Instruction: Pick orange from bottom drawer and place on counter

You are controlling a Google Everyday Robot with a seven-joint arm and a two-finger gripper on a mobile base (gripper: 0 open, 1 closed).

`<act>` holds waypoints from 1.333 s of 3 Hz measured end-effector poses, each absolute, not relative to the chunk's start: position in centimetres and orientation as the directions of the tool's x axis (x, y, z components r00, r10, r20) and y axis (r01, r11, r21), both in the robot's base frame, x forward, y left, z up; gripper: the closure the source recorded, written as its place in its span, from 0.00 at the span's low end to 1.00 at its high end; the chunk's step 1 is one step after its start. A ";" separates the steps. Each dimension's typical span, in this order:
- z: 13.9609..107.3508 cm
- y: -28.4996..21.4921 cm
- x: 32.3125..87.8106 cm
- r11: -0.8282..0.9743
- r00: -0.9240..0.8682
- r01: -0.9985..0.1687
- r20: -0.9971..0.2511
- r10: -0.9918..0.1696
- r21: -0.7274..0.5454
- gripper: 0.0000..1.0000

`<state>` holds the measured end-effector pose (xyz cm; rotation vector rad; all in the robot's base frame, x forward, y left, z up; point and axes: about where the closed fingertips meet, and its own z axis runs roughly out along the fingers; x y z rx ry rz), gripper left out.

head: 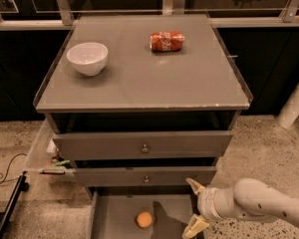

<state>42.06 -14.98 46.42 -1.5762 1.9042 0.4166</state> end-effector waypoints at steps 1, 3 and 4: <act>42.1 -13.3 42.0 0.216 -0.091 -0.968 -0.630 -0.772 -0.125 0.00; 32.1 -8.5 42.1 0.153 -0.038 -0.982 -0.674 -0.738 -0.112 0.00; 28.7 -6.9 42.0 0.127 -0.020 -0.987 -0.713 -0.700 -0.097 0.00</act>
Offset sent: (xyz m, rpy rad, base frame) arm 0.0016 0.0807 -0.1704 0.0372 0.0242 0.1009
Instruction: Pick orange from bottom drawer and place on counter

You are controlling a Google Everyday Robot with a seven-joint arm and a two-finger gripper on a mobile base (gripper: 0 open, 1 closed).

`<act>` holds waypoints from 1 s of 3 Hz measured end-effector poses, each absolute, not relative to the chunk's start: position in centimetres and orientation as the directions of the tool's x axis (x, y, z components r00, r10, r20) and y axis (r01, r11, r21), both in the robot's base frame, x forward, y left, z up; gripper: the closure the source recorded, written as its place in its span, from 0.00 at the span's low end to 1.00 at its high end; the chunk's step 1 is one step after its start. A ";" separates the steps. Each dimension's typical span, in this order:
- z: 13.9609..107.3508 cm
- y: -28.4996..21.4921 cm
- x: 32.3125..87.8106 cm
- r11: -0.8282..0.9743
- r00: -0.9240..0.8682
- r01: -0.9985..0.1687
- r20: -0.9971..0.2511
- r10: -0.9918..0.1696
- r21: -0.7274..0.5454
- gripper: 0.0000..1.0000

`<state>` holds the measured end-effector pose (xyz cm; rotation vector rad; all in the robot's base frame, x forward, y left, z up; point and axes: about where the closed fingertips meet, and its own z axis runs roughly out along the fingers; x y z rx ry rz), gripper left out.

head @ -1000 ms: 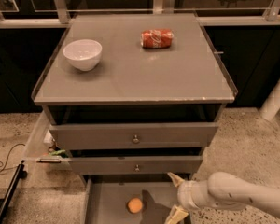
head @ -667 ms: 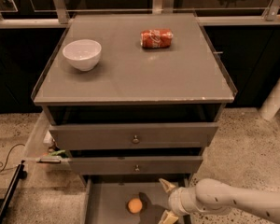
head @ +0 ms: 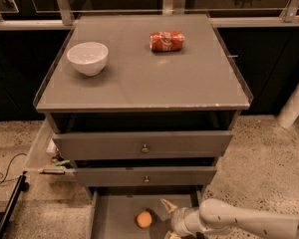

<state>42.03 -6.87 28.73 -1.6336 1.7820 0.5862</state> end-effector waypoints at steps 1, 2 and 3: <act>26.3 -5.8 42.2 0.111 -0.007 -0.990 -0.753 -0.658 -0.087 0.00; 23.8 -5.7 43.2 0.117 -0.004 -0.989 -0.789 -0.614 -0.086 0.00; 21.4 -5.6 44.4 0.125 -0.004 -0.988 -0.802 -0.598 -0.089 0.00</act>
Offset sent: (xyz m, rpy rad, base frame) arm 0.0279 0.0083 -0.0770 0.1794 -0.0168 0.0118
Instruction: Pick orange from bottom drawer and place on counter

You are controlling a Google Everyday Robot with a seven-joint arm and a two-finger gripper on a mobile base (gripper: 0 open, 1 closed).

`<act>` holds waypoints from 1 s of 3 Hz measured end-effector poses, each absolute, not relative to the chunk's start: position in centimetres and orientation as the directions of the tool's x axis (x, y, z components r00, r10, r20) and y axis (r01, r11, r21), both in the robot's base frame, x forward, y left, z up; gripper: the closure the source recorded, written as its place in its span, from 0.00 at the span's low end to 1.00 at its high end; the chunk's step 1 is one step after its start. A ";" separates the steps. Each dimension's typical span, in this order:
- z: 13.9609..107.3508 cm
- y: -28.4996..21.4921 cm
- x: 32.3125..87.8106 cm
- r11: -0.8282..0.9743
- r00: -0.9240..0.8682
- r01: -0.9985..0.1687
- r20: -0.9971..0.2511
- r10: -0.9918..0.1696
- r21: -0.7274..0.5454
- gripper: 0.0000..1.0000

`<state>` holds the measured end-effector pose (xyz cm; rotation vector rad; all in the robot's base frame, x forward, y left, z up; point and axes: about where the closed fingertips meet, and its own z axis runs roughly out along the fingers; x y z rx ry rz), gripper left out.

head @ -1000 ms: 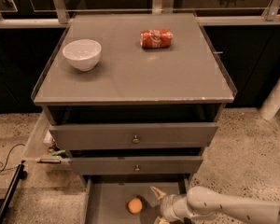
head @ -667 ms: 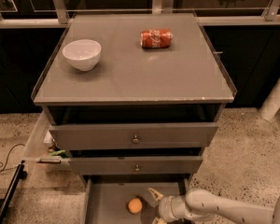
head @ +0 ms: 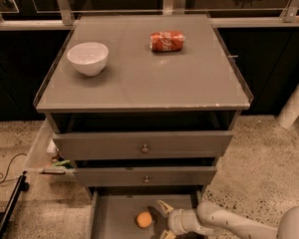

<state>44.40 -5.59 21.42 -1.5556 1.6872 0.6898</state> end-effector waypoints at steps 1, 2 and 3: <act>18.9 -5.5 45.9 0.138 -0.013 -0.987 -0.799 -0.601 -0.088 0.00; 16.9 -5.2 47.1 0.157 -0.028 -0.984 -0.803 -0.596 -0.082 0.00; 15.5 -4.7 47.9 0.170 -0.042 -0.983 -0.809 -0.587 -0.073 0.00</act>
Offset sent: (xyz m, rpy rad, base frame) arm 0.0454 0.0018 -0.0685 0.0022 0.0064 -0.0600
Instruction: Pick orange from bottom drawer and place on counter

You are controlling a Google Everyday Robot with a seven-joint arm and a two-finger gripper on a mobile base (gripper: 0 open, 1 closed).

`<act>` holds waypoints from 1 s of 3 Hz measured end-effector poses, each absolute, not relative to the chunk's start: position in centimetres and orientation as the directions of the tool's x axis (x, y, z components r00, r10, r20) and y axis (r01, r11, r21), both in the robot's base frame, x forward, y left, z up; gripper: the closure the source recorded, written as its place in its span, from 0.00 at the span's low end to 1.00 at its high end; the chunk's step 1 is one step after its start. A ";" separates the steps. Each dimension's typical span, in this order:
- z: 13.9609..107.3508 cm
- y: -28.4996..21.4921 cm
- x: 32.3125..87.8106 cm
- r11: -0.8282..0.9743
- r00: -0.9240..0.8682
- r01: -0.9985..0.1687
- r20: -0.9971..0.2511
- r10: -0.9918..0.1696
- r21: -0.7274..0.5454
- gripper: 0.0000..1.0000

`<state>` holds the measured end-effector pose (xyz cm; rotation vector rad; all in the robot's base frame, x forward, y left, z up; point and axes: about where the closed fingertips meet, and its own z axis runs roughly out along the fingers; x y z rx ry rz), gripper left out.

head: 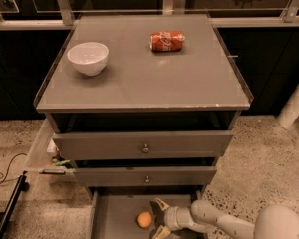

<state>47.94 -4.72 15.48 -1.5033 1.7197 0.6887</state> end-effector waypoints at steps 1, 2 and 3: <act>14.5 -3.7 48.4 0.174 -0.052 -0.983 -0.818 -0.573 -0.060 0.00; 13.8 -2.6 48.6 0.170 -0.054 -0.984 -0.826 -0.561 -0.051 0.00; 13.3 -1.6 48.6 0.171 -0.063 -0.985 -0.833 -0.549 -0.038 0.00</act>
Offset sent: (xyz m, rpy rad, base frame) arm 0.0118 0.0297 -0.0234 0.0426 0.0201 0.0037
